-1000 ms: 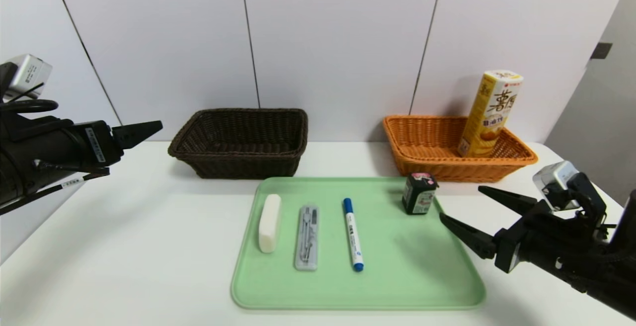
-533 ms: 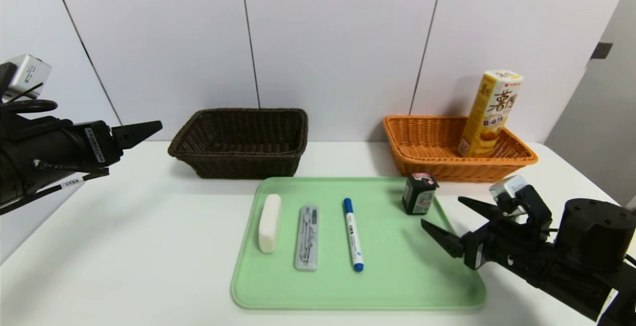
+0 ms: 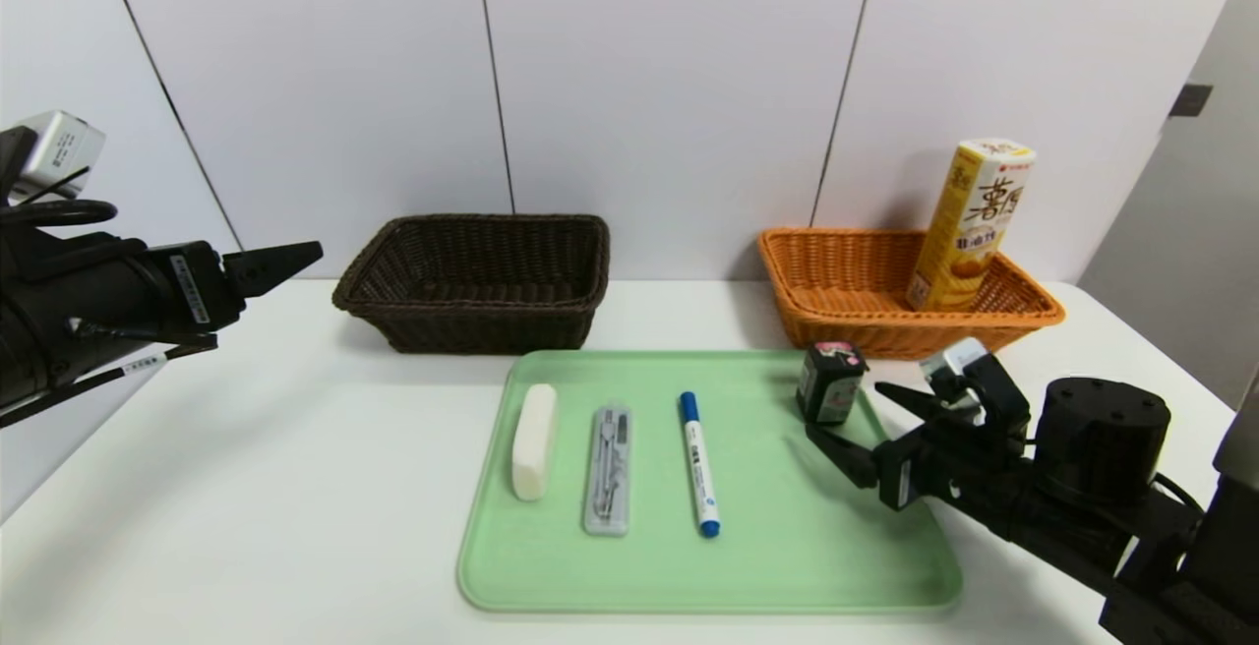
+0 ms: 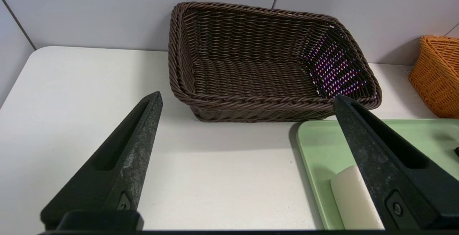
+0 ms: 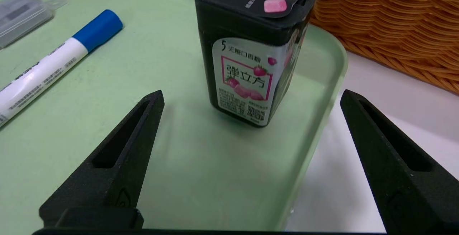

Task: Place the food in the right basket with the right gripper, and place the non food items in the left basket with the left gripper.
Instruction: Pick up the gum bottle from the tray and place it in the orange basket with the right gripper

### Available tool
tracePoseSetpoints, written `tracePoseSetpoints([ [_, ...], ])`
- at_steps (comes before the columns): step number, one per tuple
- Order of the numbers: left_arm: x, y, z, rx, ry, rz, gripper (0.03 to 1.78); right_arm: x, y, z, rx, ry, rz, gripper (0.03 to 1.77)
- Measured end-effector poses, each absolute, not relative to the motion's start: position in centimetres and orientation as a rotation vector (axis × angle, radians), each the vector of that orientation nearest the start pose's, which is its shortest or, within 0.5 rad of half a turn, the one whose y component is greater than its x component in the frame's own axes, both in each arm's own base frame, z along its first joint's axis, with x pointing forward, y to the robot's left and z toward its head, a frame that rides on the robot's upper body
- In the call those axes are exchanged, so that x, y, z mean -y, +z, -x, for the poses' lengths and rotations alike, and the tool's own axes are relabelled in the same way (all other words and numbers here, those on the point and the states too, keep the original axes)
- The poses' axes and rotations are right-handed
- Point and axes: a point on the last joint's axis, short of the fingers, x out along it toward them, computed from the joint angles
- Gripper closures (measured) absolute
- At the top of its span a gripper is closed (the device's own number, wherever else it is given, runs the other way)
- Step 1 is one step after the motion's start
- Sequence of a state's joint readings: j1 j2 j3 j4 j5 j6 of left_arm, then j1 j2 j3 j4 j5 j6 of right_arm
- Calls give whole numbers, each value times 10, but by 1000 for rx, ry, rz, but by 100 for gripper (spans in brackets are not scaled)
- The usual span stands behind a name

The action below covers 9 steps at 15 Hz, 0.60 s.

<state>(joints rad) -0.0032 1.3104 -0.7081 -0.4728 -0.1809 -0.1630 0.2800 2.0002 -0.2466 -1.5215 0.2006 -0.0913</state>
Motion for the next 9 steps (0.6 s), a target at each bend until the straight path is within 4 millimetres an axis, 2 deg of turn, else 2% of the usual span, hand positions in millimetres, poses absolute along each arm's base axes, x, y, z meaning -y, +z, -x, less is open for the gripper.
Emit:
tracePoseSetpoints([
  [9, 5, 237, -210, -153, -173, 166, 12, -82, 64, -272, -177, 461, 102, 11],
])
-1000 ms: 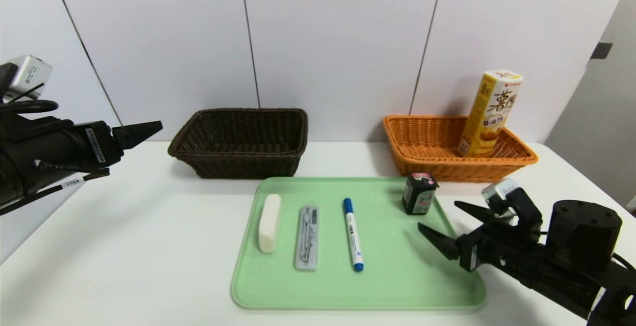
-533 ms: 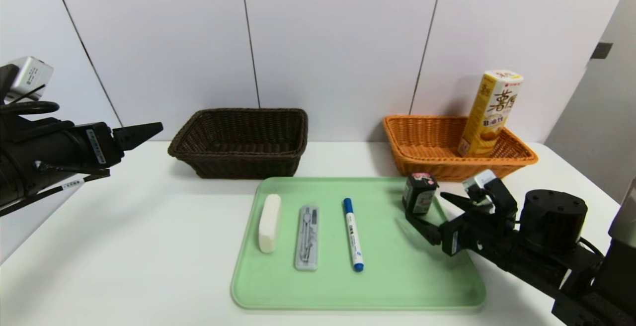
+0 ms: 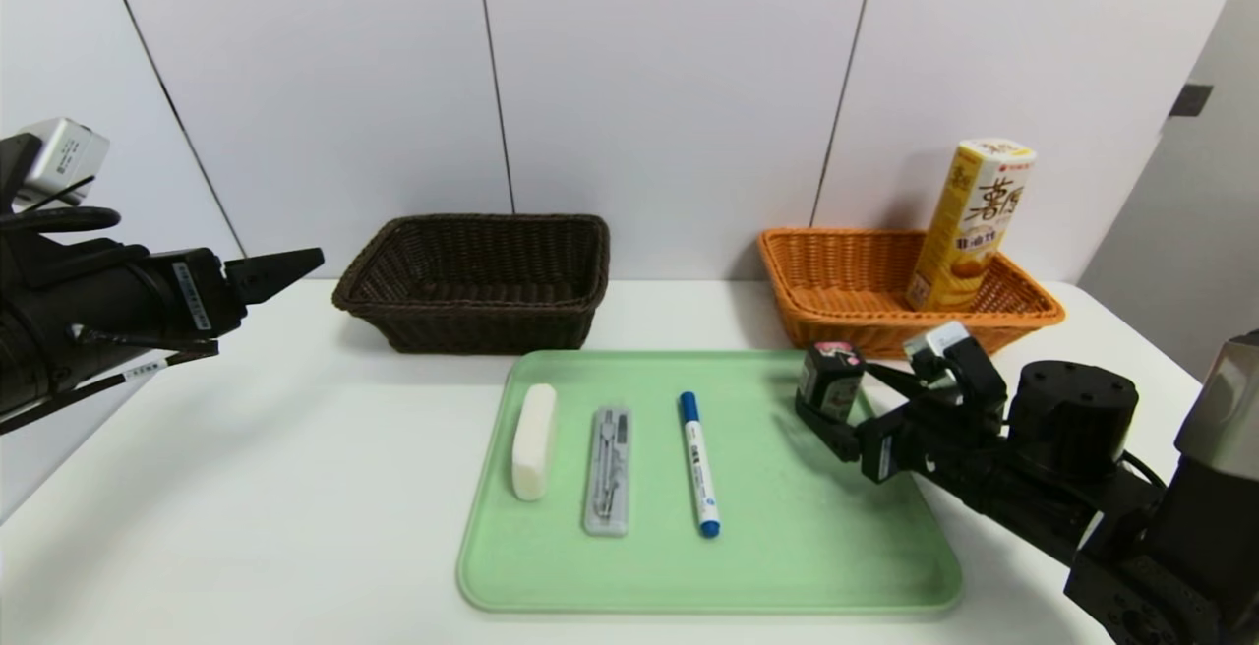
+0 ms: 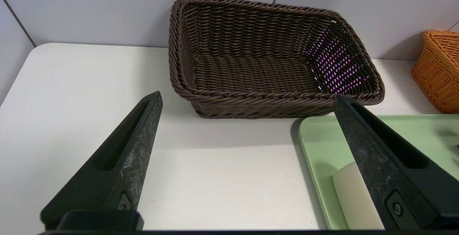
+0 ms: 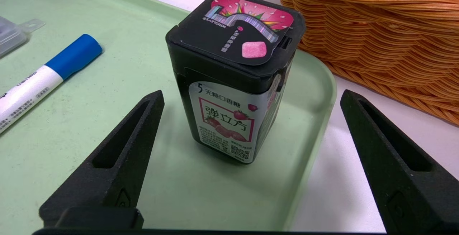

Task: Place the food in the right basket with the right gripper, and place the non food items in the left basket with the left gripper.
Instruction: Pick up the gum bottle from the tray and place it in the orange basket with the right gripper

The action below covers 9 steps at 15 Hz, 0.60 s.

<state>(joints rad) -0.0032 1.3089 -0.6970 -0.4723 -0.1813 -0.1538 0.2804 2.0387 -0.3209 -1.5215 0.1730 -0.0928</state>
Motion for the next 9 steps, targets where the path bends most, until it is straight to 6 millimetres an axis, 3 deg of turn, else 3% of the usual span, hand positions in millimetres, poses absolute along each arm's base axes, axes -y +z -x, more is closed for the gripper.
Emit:
tracePoseSetpoints([
  [9, 5, 238, -209, -148, -175, 164, 12, -85, 63, -282, -158, 461, 99, 10],
])
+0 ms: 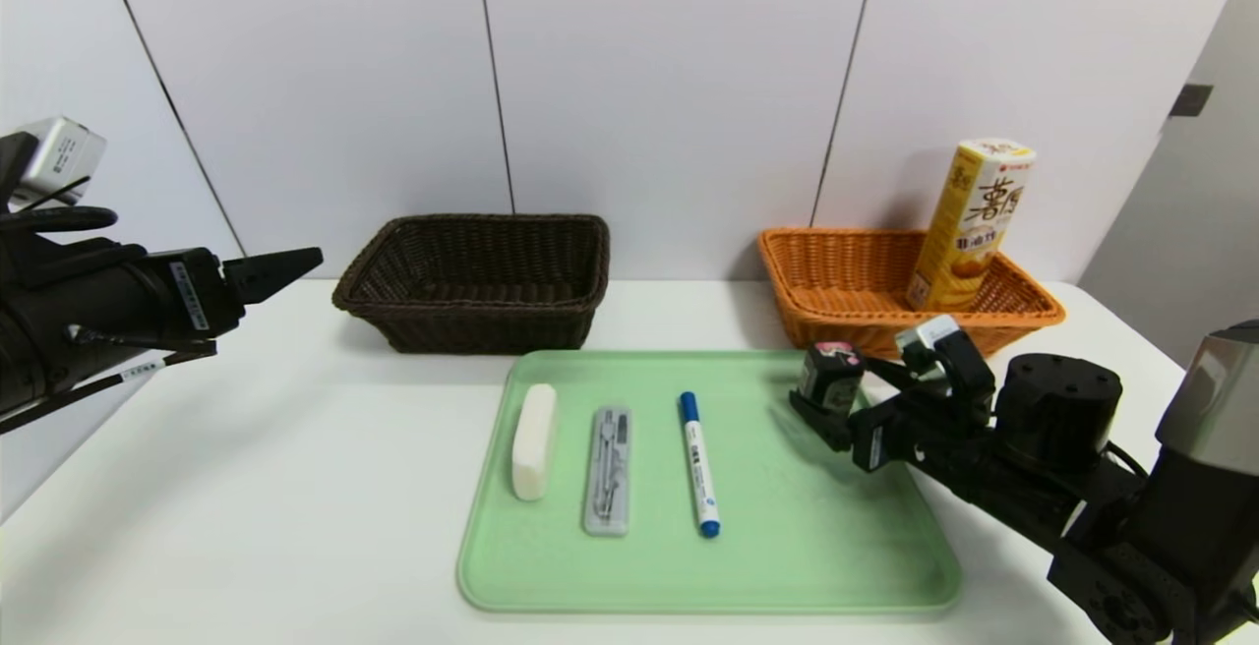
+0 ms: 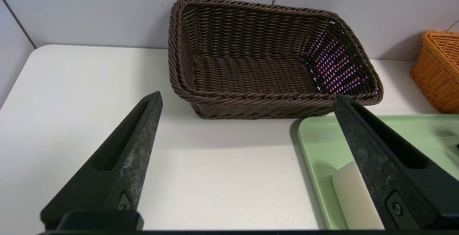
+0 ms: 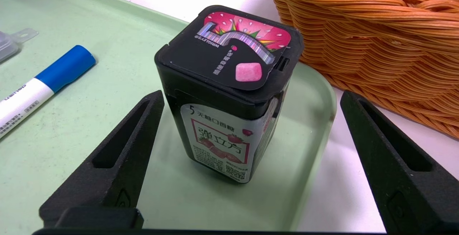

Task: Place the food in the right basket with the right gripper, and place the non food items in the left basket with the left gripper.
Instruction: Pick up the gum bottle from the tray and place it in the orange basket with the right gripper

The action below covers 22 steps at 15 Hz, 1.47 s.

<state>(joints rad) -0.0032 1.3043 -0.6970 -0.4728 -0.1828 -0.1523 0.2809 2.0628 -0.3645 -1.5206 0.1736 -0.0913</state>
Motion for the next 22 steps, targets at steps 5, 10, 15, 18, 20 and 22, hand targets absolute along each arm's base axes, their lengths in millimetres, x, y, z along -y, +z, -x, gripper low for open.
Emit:
tracePoseSetpoints([
  [5, 5, 238, -209, -148, -176, 164, 12, -87, 63, -285, -152, 461, 99, 11],
  [10, 5, 238, -209, -149, -176, 163, 12, -87, 62, -285, -156, 461, 99, 87],
  [15, 5, 237, -209, -150, -175, 164, 12, -88, 62, -284, -158, 466, 99, 108],
  [18, 5, 238, -209, -150, -175, 165, 12, -93, 73, -278, -121, 490, 108, 108],
  [20, 5, 238, -208, -149, -174, 164, 12, -99, 89, -271, -63, 512, 114, 108],
  [22, 5, 238, -207, -146, -174, 164, 12, -101, 111, -264, 28, 523, 145, 108],
])
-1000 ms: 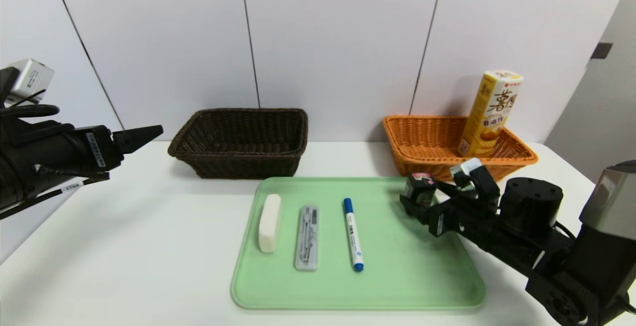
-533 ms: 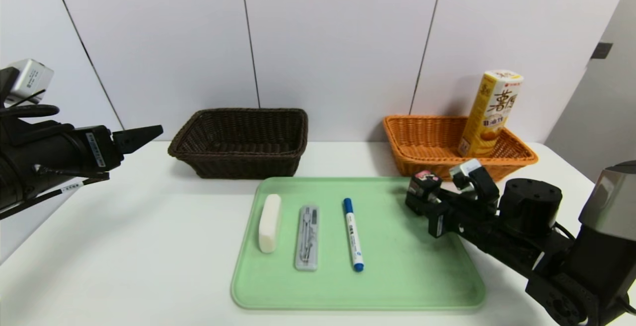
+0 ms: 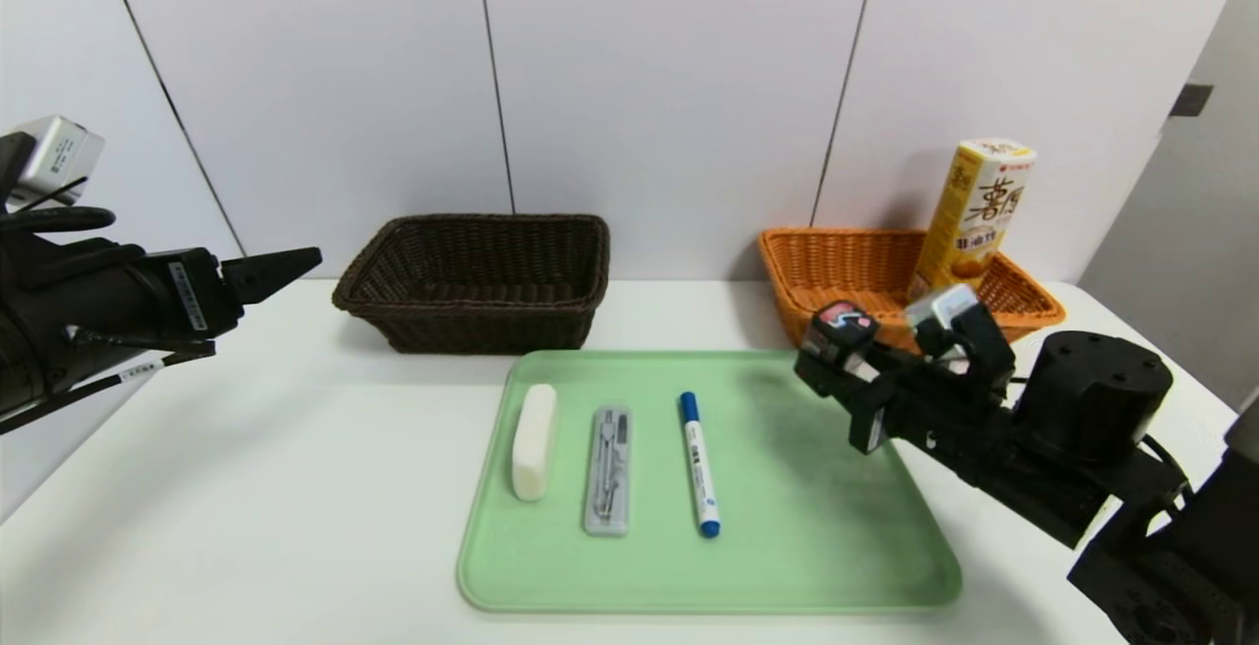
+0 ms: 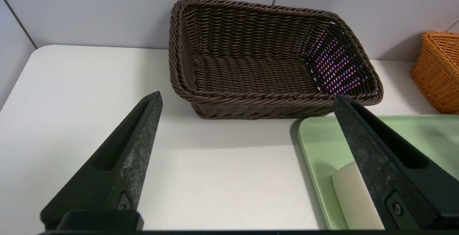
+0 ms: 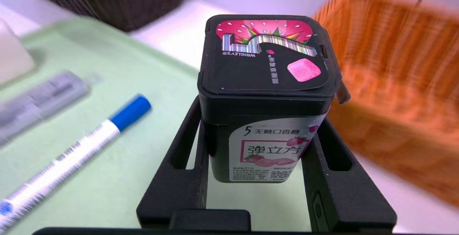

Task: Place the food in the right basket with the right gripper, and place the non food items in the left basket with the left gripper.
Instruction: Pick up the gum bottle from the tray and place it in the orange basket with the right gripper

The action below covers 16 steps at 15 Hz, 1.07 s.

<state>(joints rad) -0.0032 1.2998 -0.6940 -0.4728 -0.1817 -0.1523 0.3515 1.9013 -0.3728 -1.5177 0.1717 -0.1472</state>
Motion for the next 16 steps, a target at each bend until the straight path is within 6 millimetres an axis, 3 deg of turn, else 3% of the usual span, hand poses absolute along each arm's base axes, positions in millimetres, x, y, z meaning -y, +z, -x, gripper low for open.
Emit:
tracePoseSetpoints([
  [5, 5, 239, -205, -141, -175, 163, 12, -89, 179, -275, 141, 448, 156, 108],
  [10, 5, 242, -200, -123, -174, 163, 12, -51, 244, -307, 72, 235, 161, 108],
  [12, 5, 242, -197, -121, -175, 161, 12, -41, 255, -315, -30, 196, 161, 108],
  [16, 5, 243, -193, -114, -176, 160, 12, -38, 248, -332, -210, 178, 169, 108],
])
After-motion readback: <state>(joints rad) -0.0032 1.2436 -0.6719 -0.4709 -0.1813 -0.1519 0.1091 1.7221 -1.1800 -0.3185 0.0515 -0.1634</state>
